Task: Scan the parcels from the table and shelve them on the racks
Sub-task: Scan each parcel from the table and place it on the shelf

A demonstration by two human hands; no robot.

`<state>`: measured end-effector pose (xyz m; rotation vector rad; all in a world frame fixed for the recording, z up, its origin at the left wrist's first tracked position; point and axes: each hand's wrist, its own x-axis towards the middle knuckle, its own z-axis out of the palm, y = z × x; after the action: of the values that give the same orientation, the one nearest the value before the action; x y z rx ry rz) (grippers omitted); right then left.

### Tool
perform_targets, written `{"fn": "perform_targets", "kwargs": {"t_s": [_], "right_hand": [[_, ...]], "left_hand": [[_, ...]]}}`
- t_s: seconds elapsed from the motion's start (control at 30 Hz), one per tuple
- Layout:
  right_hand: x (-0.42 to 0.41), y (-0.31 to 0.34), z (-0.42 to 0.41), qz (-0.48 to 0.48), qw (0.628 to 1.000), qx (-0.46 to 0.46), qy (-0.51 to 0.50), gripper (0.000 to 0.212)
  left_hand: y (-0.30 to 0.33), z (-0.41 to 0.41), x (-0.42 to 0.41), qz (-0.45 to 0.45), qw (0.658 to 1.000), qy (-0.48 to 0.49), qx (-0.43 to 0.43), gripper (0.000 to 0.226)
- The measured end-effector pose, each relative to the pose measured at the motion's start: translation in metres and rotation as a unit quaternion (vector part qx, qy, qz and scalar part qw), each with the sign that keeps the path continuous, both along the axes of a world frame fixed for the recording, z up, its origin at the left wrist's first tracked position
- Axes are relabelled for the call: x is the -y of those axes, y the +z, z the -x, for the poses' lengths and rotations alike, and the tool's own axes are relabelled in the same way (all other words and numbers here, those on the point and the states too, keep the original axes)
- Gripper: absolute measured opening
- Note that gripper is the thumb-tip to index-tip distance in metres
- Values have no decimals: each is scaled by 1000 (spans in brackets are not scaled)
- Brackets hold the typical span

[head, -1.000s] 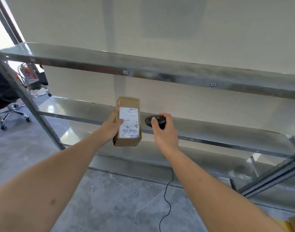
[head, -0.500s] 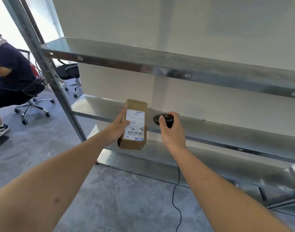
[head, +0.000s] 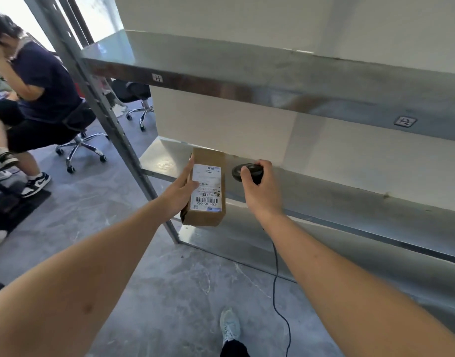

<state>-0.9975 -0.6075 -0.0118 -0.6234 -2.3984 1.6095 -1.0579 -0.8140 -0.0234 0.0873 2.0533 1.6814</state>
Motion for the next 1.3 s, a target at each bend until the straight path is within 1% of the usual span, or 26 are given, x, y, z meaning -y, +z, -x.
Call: {"fn": "perform_targets", "kwargs": {"t_s": [0.07, 0.2, 0.37, 0.53, 0.67, 0.8, 1.0, 1.1, 1.2, 1.3], "right_hand": [[7, -10, 28, 5, 1000, 4, 8, 25], [24, -25, 71, 1, 999, 19, 29, 36], [49, -33, 116, -19, 998, 43, 39, 36], [82, -40, 152, -37, 997, 58, 26, 35], [112, -46, 172, -33, 997, 75, -2, 38], [143, -50, 185, -29, 996, 71, -49, 38], [184, -55, 204, -31, 989, 71, -123, 34], [194, -58, 211, -32, 987, 76, -139, 30], [197, -59, 218, -36, 985, 87, -145, 33], [197, -60, 228, -30, 985, 90, -147, 37]], "left_hand": [[-9, 23, 7, 0, 1000, 12, 12, 70], [-20, 58, 24, -11, 999, 39, 29, 70], [-23, 96, 52, -10, 998, 45, 41, 69], [-33, 139, 81, -12, 998, 44, 49, 70], [-46, 177, 104, 23, 998, 29, 50, 71], [-55, 212, 123, 79, 997, -11, 24, 70], [-57, 248, 145, 109, 992, -58, -10, 70], [-64, 261, 150, 109, 992, -61, -14, 64], [-68, 270, 147, 125, 990, -52, -34, 57], [-75, 278, 143, 150, 987, -36, -47, 63]]}}
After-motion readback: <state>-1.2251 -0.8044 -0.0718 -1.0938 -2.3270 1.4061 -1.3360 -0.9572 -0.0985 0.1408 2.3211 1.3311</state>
